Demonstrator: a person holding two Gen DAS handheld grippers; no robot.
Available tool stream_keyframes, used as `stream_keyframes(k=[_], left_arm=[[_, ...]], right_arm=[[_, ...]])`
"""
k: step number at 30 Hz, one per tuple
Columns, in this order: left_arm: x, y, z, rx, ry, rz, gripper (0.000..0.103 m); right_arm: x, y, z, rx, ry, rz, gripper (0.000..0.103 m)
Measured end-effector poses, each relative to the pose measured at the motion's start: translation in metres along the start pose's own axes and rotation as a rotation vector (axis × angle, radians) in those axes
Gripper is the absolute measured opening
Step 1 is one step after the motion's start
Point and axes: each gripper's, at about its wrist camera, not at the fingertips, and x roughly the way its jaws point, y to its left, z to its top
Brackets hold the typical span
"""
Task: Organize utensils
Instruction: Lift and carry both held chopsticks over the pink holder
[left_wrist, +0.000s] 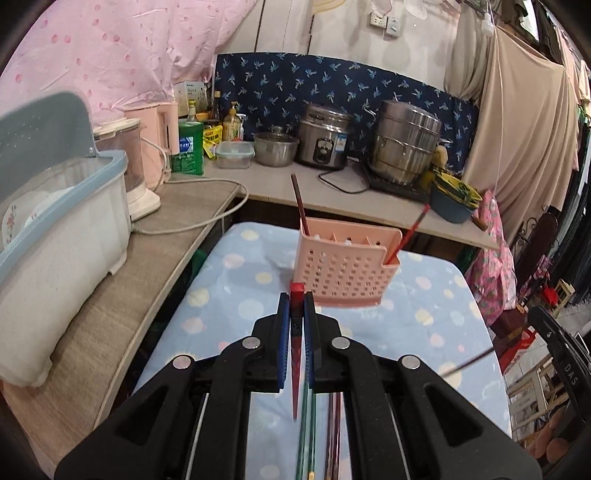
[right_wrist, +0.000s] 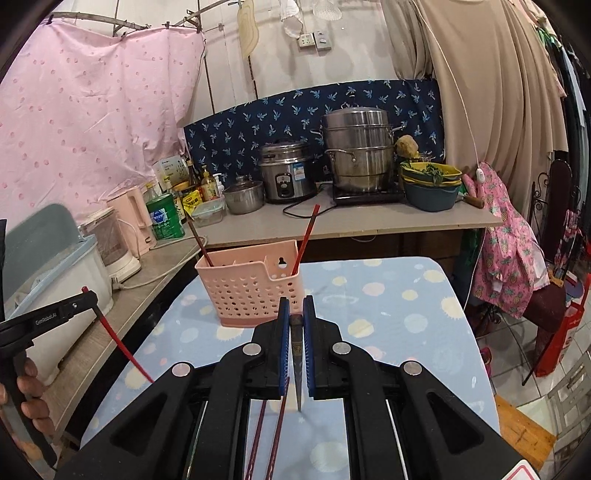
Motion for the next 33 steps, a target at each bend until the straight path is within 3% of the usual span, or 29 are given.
stream_keyframes(k=[8,20,25,33], left_arm=[[0.012,-0.004,0.057,-0.042,-0.055,-0.033,0.007],[0.016,-0.020,0.162,-0.083,-0.250,-0.063,0.007],[0.040,-0.023,0.178,-0.084,-0.264,-0.061,0.007],[0.089,-0.017,0.163,-0.083,-0.187,-0.039,0.007]], right_arm=[[0.011,0.003,0.061,0.002,-0.077,0.049,0.007],[0.054,0.028,0.174,0.074,-0.230,0.182,0.007],[0.089,0.041,0.189,0.083,-0.228,0.192,0.007],[0.156,0.045,0.174,0.096,-0.143,0.185,0.007]])
